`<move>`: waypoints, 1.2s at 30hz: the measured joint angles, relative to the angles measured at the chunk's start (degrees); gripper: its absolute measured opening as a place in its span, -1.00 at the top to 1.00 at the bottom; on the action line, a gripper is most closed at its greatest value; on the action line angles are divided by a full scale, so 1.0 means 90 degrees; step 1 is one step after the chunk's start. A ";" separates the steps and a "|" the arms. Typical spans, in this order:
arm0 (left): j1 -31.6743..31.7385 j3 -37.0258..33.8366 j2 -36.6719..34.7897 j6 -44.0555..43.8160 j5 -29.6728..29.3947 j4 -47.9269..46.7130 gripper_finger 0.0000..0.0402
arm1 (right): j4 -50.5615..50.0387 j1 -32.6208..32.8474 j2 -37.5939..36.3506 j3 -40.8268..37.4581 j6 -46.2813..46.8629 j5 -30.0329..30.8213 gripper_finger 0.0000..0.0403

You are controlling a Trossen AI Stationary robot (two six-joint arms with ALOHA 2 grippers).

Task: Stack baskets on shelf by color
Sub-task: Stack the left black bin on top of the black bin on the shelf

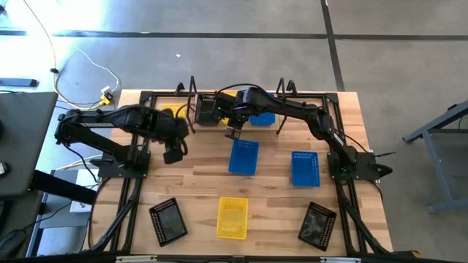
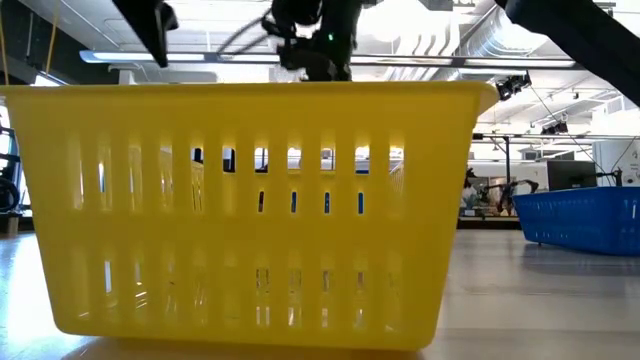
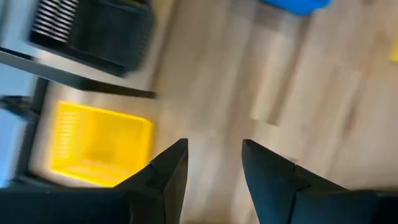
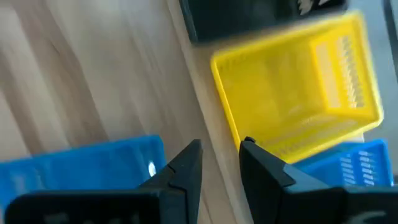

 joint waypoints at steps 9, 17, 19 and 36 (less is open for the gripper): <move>-0.1369 -0.0562 -0.0285 -0.1704 0.0265 0.0189 0.30 | -0.0009 0.0308 -0.0182 0.0061 0.1607 -0.0043 0.53; -0.2801 -0.1027 -0.0318 -0.3030 0.0357 0.0557 0.30 | -0.0043 0.0794 -0.0192 0.0061 0.2506 -0.0263 0.53; -0.3120 -0.1183 -0.0318 -0.3429 0.0393 0.0657 0.30 | -0.0044 0.0942 -0.0192 0.0061 0.2649 -0.0315 0.53; -0.5551 -0.2026 -0.0272 -0.6750 0.1128 0.1368 0.30 | -0.0057 0.1850 -0.0194 0.0056 0.2529 -0.0417 0.53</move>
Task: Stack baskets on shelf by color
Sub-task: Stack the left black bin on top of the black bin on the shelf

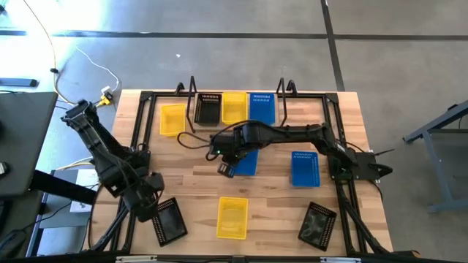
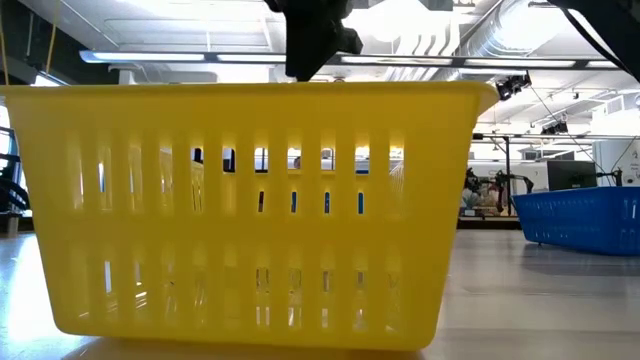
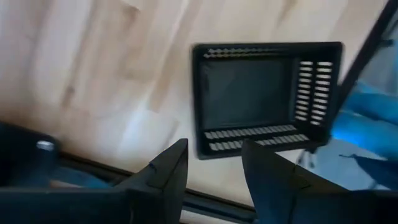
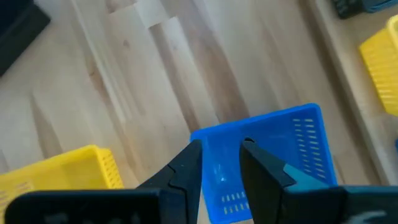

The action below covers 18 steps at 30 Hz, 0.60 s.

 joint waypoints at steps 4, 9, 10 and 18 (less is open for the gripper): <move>-0.0457 -0.0205 0.0061 -0.0034 0.0005 0.0589 0.30 | -0.0001 0.0122 0.0000 -0.0002 -0.0254 -0.0002 0.53; -0.1029 -0.0284 0.0341 0.1229 0.0002 0.1094 0.30 | 0.0001 0.0195 -0.0002 -0.0002 -0.0323 0.0001 0.53; -0.1121 -0.0284 0.0421 0.1517 0.0002 0.1188 0.30 | 0.0002 0.0196 -0.0005 -0.0002 -0.0324 0.0001 0.53; -0.1493 -0.0284 0.1297 0.3782 -0.0049 0.2033 0.30 | 0.0006 0.0190 -0.0005 -0.0002 -0.0320 0.0002 0.53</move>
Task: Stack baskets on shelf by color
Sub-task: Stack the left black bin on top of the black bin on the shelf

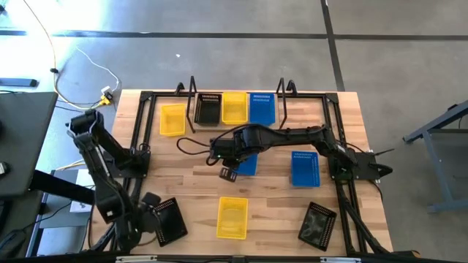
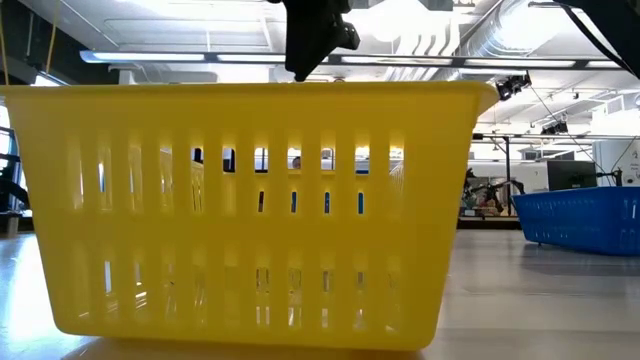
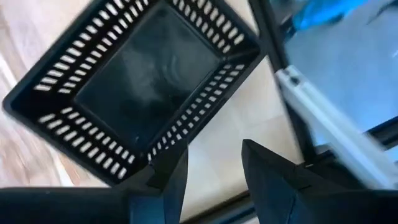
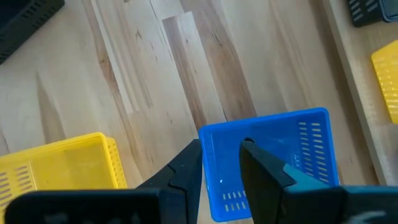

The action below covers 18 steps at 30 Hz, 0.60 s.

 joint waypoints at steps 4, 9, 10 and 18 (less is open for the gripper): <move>0.0008 0.0000 0.0446 0.0450 0.0003 -0.0002 0.30 | 0.0001 0.0005 0.0000 -0.0001 0.0002 0.0000 0.53; 0.0012 0.0000 0.0878 0.0807 0.0001 -0.0004 0.30 | 0.0005 0.0005 0.0000 0.0000 0.0005 0.0000 0.53; 0.0012 0.0000 0.0962 0.0860 0.0002 -0.0008 0.30 | 0.0005 0.0005 0.0000 0.0000 0.0005 0.0000 0.53; 0.0014 0.0000 0.1502 0.1141 0.0003 -0.0018 0.33 | 0.0005 0.0005 0.0000 -0.0001 0.0114 -0.0002 0.53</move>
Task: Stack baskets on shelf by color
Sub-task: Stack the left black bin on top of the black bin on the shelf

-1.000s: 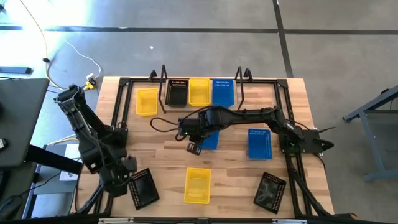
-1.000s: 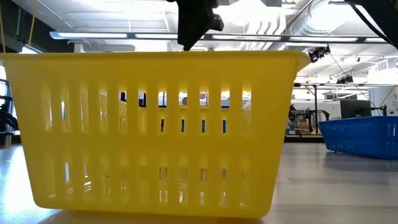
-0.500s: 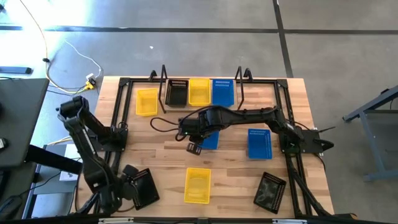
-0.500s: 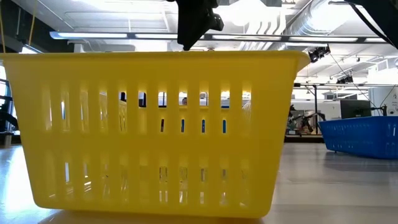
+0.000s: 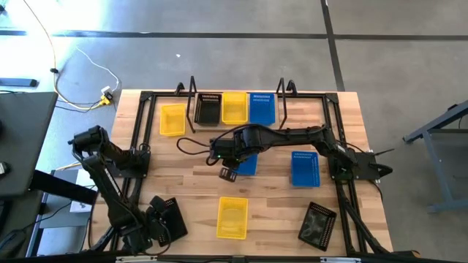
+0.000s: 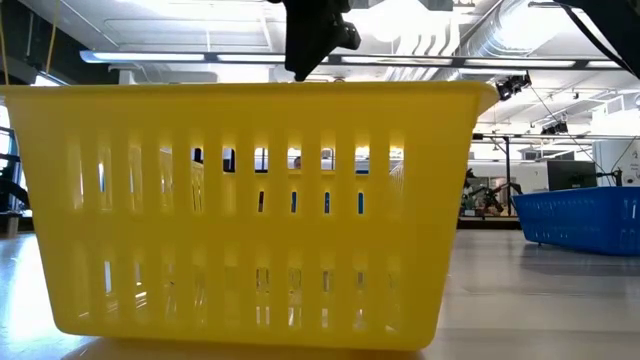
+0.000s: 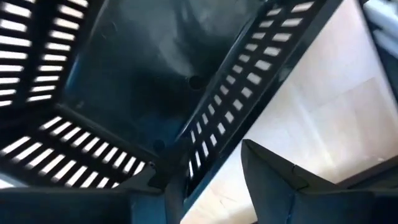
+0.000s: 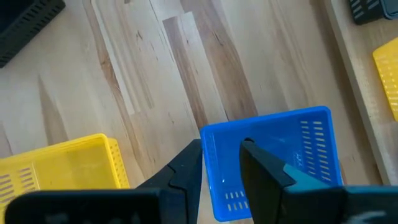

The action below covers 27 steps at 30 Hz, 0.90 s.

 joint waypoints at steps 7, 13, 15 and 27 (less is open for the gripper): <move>0.0006 0.0000 0.0083 0.0006 -0.0127 0.0004 0.78 | 0.0010 0.0063 0.0000 -0.0001 0.0006 -0.0408 0.53; 0.0216 0.0000 -0.0146 0.0187 -0.0230 -0.0006 0.95 | 0.0190 0.0325 0.0000 -0.0001 -0.0490 -0.0929 0.53; 0.0379 0.0000 -0.0300 0.0371 -0.0243 -0.0001 0.98 | 0.0346 0.0444 0.0000 -0.0001 -0.0810 -0.1136 0.53; 0.1535 0.0000 -0.1471 0.1545 -0.0176 -0.0111 0.99 | 0.1860 0.1002 0.0000 -0.0001 -0.2705 -0.1615 0.53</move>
